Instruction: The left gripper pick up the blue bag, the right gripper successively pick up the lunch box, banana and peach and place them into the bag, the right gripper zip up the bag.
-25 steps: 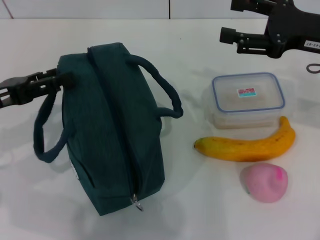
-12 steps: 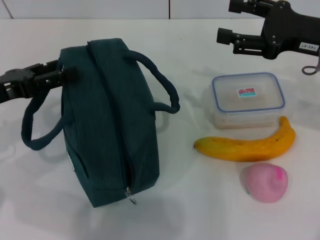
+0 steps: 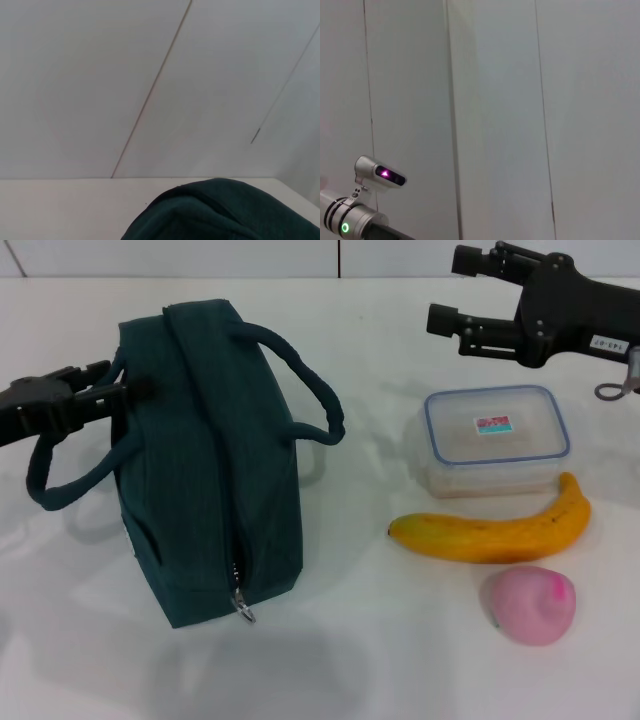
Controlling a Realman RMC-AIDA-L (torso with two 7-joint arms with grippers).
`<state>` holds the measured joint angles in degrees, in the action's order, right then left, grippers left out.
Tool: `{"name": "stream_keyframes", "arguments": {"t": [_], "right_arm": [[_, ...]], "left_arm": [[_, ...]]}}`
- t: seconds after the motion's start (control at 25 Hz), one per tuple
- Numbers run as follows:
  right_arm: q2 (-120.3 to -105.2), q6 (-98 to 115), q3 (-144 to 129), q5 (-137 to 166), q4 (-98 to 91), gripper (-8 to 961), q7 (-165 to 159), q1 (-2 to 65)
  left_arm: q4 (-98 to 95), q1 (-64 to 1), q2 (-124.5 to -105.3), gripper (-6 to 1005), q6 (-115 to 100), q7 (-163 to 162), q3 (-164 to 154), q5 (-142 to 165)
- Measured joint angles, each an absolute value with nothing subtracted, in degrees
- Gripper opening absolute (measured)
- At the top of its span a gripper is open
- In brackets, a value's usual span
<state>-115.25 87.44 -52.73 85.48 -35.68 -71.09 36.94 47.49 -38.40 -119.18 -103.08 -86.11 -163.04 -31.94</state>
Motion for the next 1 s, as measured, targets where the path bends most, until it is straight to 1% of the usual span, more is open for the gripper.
{"name": "stream_keyframes", "arguments": {"t": [0.28, 0.52, 0.64, 0.72, 0.84, 1.0], "right_arm": [[-115.34, 87.6, -52.7, 85.3, -35.5, 736, -71.2, 35.4], [-115.33, 87.8, -52.4, 85.2, -34.2, 732, -71.2, 35.1], [-115.32, 87.9, -52.3, 85.2, -33.7, 730, -71.3, 34.6], [-115.31, 87.9, -52.3, 85.2, -33.5, 729, -71.3, 33.9], [-115.39, 87.8, -52.2, 85.2, -33.1, 727, -71.0, 32.8], [-115.54, 87.6, -52.0, 82.5, -29.1, 725, -69.2, 32.0]], "left_arm": [[47.3, -39.0, -118.7, 853, -102.9, -87.5, -163.0, -32.4], [46.6, -38.9, -119.04, 852, -103.5, -83.1, -163.0, -32.5], [45.0, -38.9, -118.87, 774, -103.5, -82.2, -163.0, -32.5], [41.9, -38.9, -118.22, 722, -103.5, -80.4, -163.0, -32.6], [40.3, -38.8, -117.93, 644, -103.6, -79.0, -163.0, -32.8], [40.0, -38.9, -117.92, 506, -103.6, -78.9, -163.0, -33.1]]}}
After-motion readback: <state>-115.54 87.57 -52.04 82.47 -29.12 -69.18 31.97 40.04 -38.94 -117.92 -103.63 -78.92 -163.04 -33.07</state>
